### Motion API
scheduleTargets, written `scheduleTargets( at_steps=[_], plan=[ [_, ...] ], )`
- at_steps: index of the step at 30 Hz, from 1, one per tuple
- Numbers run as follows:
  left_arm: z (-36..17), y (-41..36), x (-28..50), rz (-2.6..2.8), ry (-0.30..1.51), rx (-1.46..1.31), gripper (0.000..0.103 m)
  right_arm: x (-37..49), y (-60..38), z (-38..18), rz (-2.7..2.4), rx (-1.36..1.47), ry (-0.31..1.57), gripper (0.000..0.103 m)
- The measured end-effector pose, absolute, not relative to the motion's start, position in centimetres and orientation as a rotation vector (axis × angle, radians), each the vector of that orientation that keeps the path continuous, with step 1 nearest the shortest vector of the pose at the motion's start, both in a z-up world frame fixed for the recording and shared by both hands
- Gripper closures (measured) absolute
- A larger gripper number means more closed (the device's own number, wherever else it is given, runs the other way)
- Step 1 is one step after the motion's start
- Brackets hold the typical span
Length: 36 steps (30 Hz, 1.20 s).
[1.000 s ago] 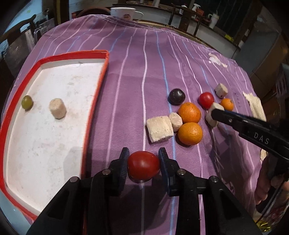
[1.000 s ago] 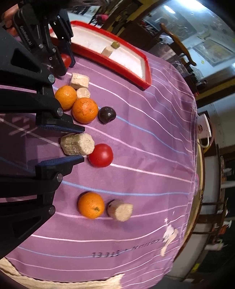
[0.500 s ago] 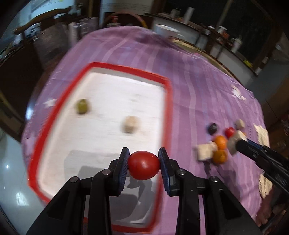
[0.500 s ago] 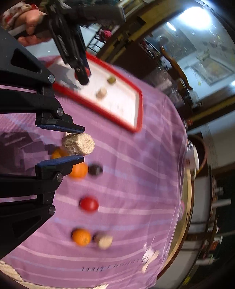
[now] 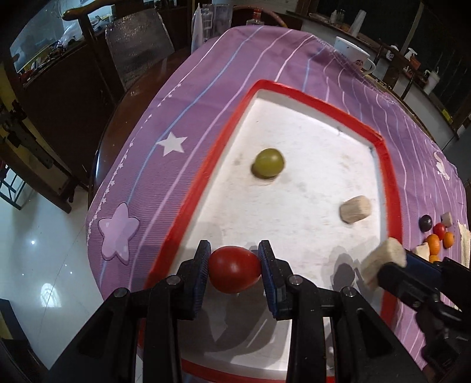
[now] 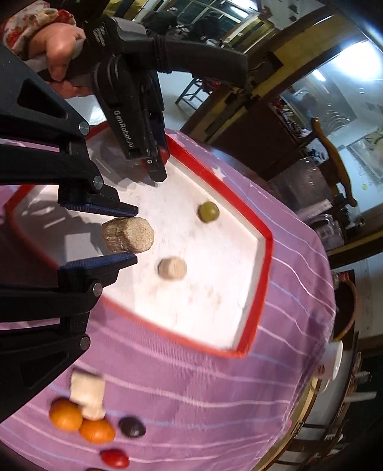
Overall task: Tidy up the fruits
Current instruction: 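Lower the red tomato and beige cylinder into the tray and open both tools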
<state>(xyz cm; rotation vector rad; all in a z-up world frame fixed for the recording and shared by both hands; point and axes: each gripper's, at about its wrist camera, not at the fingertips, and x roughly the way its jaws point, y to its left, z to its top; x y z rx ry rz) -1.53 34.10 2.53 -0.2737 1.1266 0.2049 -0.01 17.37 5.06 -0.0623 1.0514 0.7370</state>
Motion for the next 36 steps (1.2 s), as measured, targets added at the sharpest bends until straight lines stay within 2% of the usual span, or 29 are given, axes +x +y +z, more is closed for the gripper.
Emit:
scheduleTargets(
  at_steps=[10, 20, 36],
  plan=[
    [1.9, 35.1, -1.0, 0.157, 1.126, -0.274, 0.070, 0.4, 19.8, 3.3, 0.692, -0.097, 1.078, 0.073],
    [3.4, 35.4, -0.8, 0.136, 1.098, -0.318, 0.049, 0.3, 19.7, 3.6, 0.678, -0.100, 1.073, 0.073],
    [7.3, 34.3, -2.0, 0.216, 1.019, -0.382, 0.043, -1.2, 13.3, 6.6, 0.669, -0.021, 1.017, 0.071]
  ],
)
